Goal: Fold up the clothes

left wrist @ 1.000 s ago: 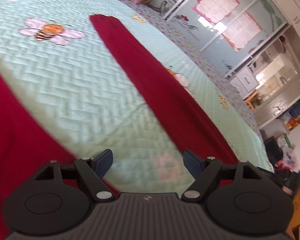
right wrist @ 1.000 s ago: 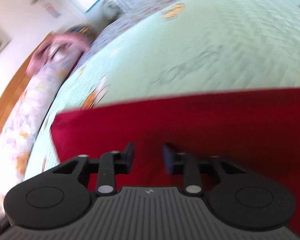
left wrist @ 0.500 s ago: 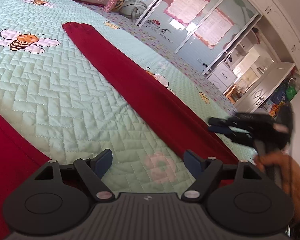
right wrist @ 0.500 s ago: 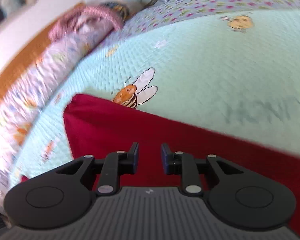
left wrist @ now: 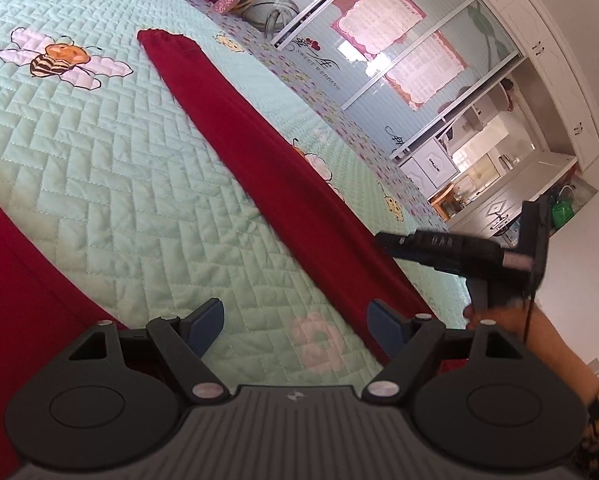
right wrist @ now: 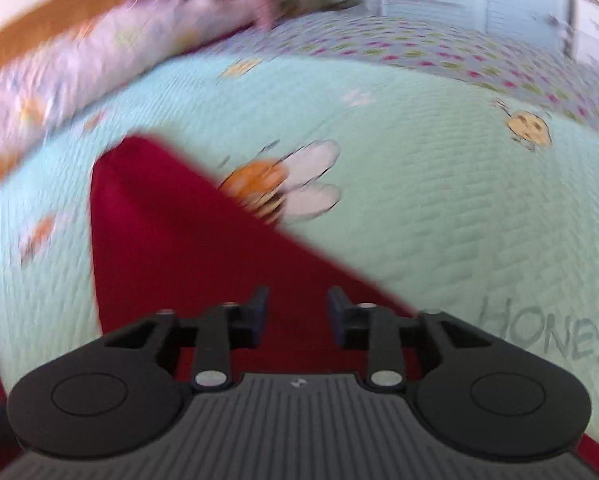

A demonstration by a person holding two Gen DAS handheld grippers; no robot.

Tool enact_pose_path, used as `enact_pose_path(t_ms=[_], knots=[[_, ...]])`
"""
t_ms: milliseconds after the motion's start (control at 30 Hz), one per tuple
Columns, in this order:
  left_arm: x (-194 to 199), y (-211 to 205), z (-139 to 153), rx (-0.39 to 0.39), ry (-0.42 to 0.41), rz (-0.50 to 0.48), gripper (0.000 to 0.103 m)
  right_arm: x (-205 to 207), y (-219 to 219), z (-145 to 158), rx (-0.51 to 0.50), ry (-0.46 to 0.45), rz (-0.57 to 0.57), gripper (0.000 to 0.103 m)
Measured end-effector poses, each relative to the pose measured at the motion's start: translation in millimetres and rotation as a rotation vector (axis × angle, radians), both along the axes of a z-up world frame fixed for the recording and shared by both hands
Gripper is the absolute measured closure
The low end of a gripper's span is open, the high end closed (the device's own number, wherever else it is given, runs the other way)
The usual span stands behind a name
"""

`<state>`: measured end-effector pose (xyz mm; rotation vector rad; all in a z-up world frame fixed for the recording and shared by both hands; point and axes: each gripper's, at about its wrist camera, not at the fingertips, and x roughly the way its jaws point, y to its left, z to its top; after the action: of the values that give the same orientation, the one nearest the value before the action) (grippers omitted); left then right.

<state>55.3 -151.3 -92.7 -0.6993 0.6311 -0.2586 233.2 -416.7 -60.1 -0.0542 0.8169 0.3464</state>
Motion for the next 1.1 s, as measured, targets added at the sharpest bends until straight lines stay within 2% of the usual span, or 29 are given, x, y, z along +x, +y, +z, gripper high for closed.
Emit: enact_pose_path(t_ms=[67,167,267,333,367,467,500,533,600,633,733,867,933,967,1100], knots=[[-0.8,-0.2,-0.3,0.008,-0.008,-0.005,0.021,-2.7,12.7,1.9,-0.073,-0.047,-0.037,0.065],[-0.9,-0.1,-1.3,0.012,-0.014,-0.011,0.021,14.6,13.5,3.0,-0.029,-0.053,-0.091,0.066],[0.6,1.3,-2.7,0.013,-0.016,-0.016,0.021,35.3,25.6,-3.0,-0.079,-0.026,-0.047,0.062],[1.2,0.9,-3.3,0.018,-0.018,-0.020,0.021,43.2,36.4,-14.2,-0.105,0.025,-0.002,0.052],[1.5,0.7,-3.5,0.020,-0.019,-0.022,0.021,45.5,41.3,-20.3,-0.117,0.046,0.009,0.052],[1.9,0.5,-3.9,0.022,-0.023,-0.025,0.020,39.3,46.4,-27.4,-0.133,0.029,-0.004,0.052],[2.3,0.9,-4.1,0.021,-0.024,-0.025,0.020,37.5,45.7,-27.3,-0.121,0.024,-0.015,0.059],[2.7,1.2,-4.3,0.019,-0.025,-0.026,0.020,36.3,44.9,-27.3,-0.111,0.019,-0.027,0.077],[3.4,1.9,-4.8,0.016,-0.026,-0.027,0.020,41.2,42.7,-26.9,-0.116,0.012,-0.051,0.097],[3.7,2.3,-5.2,0.014,-0.027,-0.028,0.020,43.6,41.6,-26.7,-0.118,0.008,-0.063,0.102],[4.3,3.1,-5.7,0.009,-0.029,-0.028,0.020,51.4,38.3,-26.4,-0.128,-0.004,-0.102,0.103],[4.6,3.6,-6.0,0.004,-0.033,-0.028,0.020,74.9,32.4,-31.9,-0.192,-0.028,-0.191,0.103],[4.8,4.3,-6.0,0.000,-0.034,-0.028,0.020,74.4,30.5,-26.1,-0.168,-0.037,-0.209,0.103],[4.9,4.8,-6.1,-0.004,-0.034,-0.027,0.020,68.3,31.5,-21.1,-0.131,-0.038,-0.181,0.102],[5.1,6.3,-6.4,-0.013,-0.033,-0.028,0.020,18.5,59.2,-3.3,-0.083,-0.017,0.057,0.101]])
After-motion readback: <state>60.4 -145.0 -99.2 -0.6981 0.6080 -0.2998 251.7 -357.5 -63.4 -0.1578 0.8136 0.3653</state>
